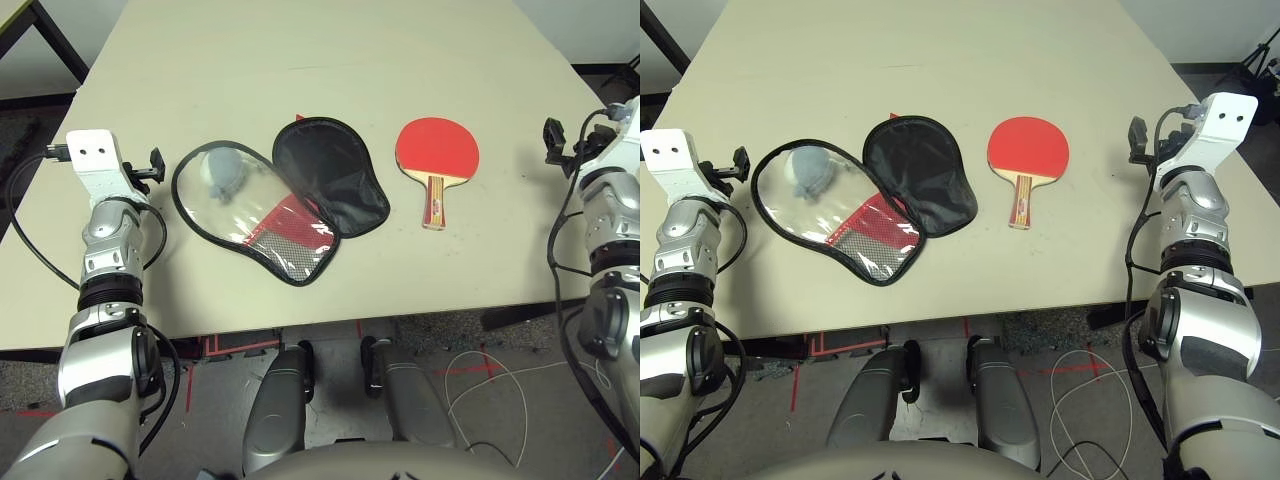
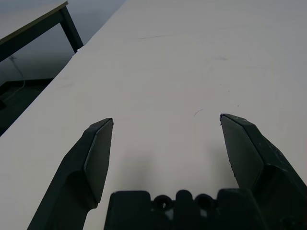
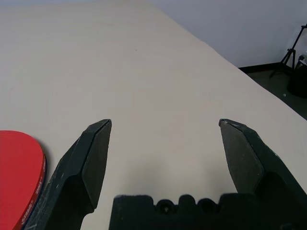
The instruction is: Store the ping-pong paddle in its case and zip it.
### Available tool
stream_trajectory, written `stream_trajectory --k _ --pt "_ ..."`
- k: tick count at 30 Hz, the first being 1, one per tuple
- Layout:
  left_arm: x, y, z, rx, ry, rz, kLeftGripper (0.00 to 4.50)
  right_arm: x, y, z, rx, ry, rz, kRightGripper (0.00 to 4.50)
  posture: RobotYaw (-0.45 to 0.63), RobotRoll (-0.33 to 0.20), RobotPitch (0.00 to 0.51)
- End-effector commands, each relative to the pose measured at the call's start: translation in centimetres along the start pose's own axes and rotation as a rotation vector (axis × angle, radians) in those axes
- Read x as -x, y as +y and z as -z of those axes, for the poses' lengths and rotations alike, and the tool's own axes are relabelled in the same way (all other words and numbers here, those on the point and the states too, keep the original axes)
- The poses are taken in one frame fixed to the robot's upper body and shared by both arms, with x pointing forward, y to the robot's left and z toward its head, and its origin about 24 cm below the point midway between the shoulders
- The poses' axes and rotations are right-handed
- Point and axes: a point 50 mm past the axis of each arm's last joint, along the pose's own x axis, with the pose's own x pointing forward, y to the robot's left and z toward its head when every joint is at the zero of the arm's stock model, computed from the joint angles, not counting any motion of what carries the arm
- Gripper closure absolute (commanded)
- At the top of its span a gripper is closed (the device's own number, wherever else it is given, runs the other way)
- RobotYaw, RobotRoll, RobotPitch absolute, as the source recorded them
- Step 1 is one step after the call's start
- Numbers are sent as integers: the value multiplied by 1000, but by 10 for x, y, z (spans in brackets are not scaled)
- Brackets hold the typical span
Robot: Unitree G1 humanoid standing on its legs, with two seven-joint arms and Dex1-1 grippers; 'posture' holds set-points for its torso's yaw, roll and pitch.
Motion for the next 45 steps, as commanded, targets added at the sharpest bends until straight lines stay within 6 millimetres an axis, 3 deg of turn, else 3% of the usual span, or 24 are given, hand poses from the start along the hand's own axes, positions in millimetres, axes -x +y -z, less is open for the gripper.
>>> stream_trajectory --k 1,11,15,19,23,26,31,37,45 --pt "0 -1 5 11 31 5 27 1 -5 -2 -4 -8 20 0 45 0 216" --pt "-9 -9 -5 13 7 38 27 -1 -4 -9 0 -21 16 0 32 0 206" --pt "-20 -3 -38 -20 -65 77 27 -4 -2 -14 4 0 16 0 33 0 198" --pt "-34 1 -90 -67 -142 175 27 -9 7 -28 15 56 -36 0 7 0 181" --pt "-43 -24 -135 -136 -193 389 27 -7 20 -39 29 188 -108 0 -10 0 162" --pt "-44 -53 -151 -182 -203 573 27 2 32 -39 9 323 -118 0 -17 0 156" --pt "-37 -109 -144 -197 -167 876 27 22 64 -40 -72 567 -122 0 -38 0 145" --pt "-17 -163 -121 -236 -110 1196 27 43 103 -34 -20 740 -243 0 -45 0 139" --pt "4 -193 -99 -263 -69 1351 27 55 141 -29 16 827 -355 0 -37 0 141"
